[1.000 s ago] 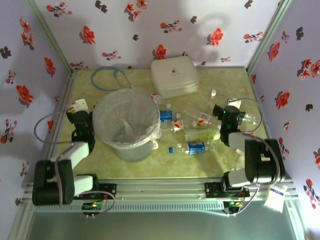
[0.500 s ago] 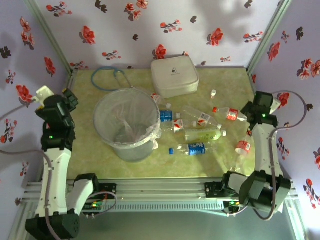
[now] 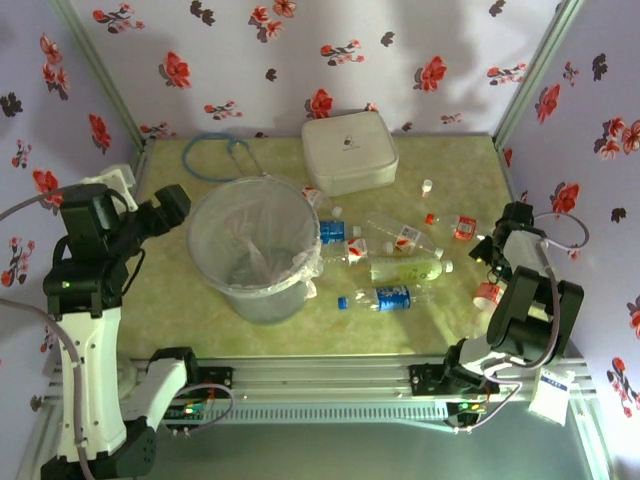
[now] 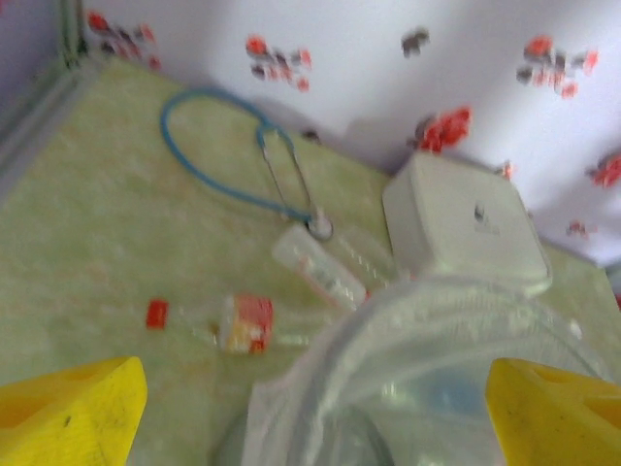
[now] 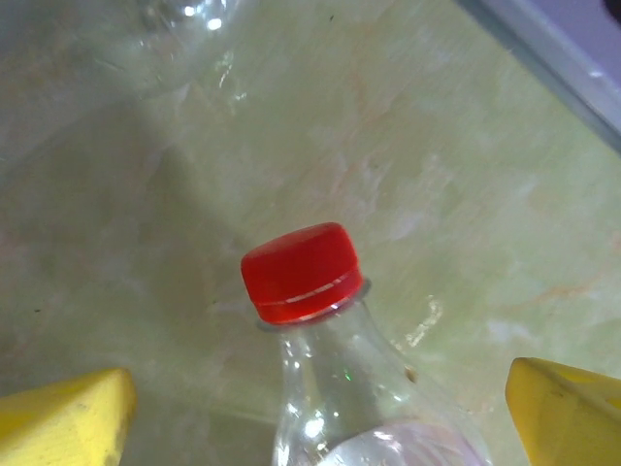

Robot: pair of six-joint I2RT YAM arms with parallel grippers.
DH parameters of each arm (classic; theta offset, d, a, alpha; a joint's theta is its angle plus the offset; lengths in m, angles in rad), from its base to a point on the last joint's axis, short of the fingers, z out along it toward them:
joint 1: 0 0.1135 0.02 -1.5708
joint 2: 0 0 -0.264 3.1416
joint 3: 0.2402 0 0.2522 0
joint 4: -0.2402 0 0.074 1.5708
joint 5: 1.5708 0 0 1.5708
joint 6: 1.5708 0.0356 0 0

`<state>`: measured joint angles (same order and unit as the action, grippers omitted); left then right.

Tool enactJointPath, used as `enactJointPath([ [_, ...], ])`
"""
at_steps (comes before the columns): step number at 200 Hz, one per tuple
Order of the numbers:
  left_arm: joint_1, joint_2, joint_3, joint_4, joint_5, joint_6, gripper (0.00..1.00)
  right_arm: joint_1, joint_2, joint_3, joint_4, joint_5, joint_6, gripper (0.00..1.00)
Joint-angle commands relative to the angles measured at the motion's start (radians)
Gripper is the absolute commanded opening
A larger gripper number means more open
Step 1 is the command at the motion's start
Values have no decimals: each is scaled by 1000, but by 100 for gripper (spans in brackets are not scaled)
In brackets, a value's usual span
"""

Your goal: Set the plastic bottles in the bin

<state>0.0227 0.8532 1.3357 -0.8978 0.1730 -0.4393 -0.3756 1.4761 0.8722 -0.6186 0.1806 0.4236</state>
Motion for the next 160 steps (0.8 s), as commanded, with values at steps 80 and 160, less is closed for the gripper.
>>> enactJointPath([
  [80, -61, -16, -111, -146, 71, 20, 82, -13, 120, -4, 111, -38, 0, 73],
  [160, -105, -12, -166, -75, 27, -19, 80, -14, -31, 18, 39, -25, -26, 46],
])
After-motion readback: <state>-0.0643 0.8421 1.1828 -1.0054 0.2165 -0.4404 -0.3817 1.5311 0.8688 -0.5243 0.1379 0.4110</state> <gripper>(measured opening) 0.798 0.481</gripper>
